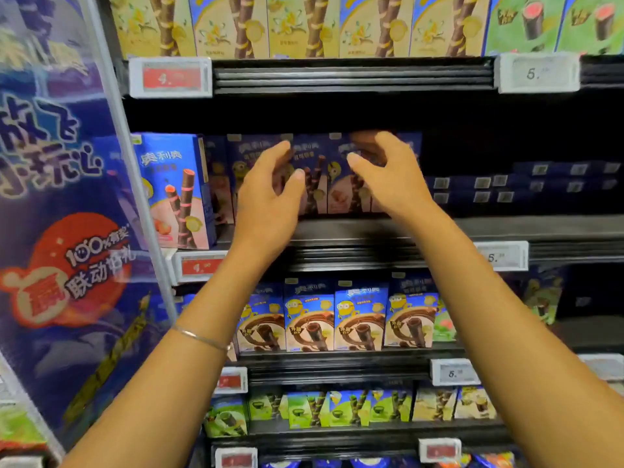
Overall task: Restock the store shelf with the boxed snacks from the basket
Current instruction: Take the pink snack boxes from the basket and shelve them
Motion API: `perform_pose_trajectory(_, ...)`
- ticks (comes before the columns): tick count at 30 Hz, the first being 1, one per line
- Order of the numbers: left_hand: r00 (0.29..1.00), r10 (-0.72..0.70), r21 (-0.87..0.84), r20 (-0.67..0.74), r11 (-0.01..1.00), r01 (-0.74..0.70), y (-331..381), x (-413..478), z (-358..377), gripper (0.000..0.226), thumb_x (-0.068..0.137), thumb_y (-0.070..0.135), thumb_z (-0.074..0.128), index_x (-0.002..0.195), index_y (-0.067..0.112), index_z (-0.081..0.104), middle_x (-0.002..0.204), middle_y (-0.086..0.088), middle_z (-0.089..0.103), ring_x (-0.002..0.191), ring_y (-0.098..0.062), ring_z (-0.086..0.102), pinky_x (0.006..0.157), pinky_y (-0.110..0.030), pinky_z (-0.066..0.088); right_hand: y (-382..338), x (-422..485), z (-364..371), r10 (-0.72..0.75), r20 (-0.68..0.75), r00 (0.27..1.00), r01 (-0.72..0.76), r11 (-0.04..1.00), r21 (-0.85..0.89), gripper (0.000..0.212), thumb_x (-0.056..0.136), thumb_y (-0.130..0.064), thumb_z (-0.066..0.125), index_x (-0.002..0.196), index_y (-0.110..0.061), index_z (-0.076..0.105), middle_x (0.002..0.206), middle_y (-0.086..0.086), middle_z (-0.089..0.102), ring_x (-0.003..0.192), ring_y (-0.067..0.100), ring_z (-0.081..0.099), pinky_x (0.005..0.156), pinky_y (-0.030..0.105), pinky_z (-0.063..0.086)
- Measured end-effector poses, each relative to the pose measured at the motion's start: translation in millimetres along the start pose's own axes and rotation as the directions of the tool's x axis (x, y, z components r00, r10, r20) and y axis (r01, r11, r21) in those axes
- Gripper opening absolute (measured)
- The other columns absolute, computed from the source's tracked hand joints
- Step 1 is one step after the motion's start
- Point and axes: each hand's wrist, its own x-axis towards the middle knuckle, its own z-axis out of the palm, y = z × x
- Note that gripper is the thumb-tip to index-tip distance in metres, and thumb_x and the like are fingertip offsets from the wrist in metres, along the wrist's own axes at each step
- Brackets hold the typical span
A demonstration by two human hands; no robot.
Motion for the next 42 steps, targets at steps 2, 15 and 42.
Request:
perform_pose_trajectory(2, 0.99, -0.138, -0.333, -0.034, 0.936, 0.119, 0, -37, 3, 0.04, 0.106, 0.034, 0.05, 0.141, 0.019, 0.059, 0.138, -0.001, 0.068, 0.127, -0.015, 0.066, 0.102, -0.036, 0.055, -1, -40, -19, -0.004, -0.036, 0.999, 0.01, 0.989, 0.147, 0.029, 0.101, -0.017, 0.059, 0.129, -0.011, 0.062, 0.126, 0.001, 0.066, 0.118, 0.009, 0.061, 0.099, 0.023, 0.05)
perform_pose_trajectory(15, 0.373, -0.696, -0.115, 0.614, 0.388, 0.914, -102, -416, 78, 0.045, 0.114, 0.023, 0.03, 0.144, -0.002, 0.053, 0.128, -0.021, 0.064, 0.096, -0.024, 0.068, 0.078, -0.035, 0.051, 121, -467, -131, 0.901, -0.059, 0.431, -0.889, 0.435, 0.144, 0.026, 0.103, -0.022, 0.053, 0.116, -0.003, 0.066, 0.092, -0.003, 0.077, 0.078, 0.005, 0.072, 0.066, 0.02, 0.053)
perform_pose_trajectory(42, 0.088, -0.746, 0.534, 0.661, 0.549, 0.643, -239, -994, 433, 0.024, 0.107, 0.024, 0.046, 0.094, 0.015, 0.064, 0.098, -0.025, 0.071, 0.089, -0.041, 0.071, 0.083, -0.057, 0.058, 604, -983, -162, 0.947, 0.277, 0.161, -0.759, 0.298, -0.579, 0.053, 0.084, -0.04, 0.074, 0.123, -0.008, 0.058, 0.11, 0.013, 0.066, 0.1, 0.029, 0.063, 0.079, 0.035, 0.048)
